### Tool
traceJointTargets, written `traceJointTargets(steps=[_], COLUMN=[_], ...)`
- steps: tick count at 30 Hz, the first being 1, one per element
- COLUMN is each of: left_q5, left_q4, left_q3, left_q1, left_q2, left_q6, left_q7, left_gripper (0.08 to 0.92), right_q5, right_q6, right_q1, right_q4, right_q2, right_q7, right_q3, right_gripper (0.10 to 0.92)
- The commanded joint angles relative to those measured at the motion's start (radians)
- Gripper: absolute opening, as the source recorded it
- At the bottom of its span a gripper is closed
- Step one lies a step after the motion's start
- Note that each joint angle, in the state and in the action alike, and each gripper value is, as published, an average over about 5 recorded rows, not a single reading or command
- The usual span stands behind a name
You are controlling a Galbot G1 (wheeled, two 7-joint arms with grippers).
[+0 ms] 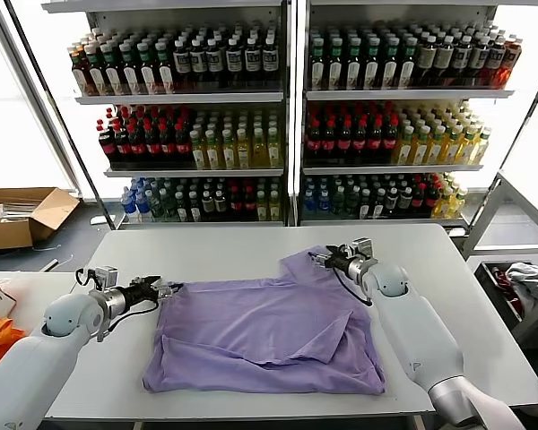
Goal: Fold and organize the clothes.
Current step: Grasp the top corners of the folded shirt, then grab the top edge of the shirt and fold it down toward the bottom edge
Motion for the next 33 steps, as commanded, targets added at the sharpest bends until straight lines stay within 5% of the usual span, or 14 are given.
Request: traceJointTargets(steps=[1, 14, 21, 33], left_q5=[-0.001, 0.017, 0.013, 0.008], left_q4=[-0.064, -0.102, -0.217, -0.519], left_q3=[0.033, -0.013, -0.096, -0.307], left_q1=[0.039, 0.062, 0.135, 0.379], left_q2=[0.018, -0.007, 0.017, 0.105], left_q6=[0.005, 0.0, -0.016, 0.009], left_q7=[0.014, 0.011, -0.012, -0.075], left_gripper=[0.655, 0.274, 0.104, 0.092], right_q5=[0.004, 0.15, 0.275, 0.353], right_q6=[-0.024, -0.033, -0.089, -0.098], right_q1=[-0.001, -0.094, -0.198, -0.481], right_q4=[-0.012, 0.233, 0.498, 0.832], right_q2=[0.009, -0.008, -0.103, -0.216], right_q7=[0.027, 0.078, 0.16, 0.193], right_q3=[-0.018, 0.071, 0.086, 0.214], right_gripper=[0.448, 0.11, 0.106, 0.106])
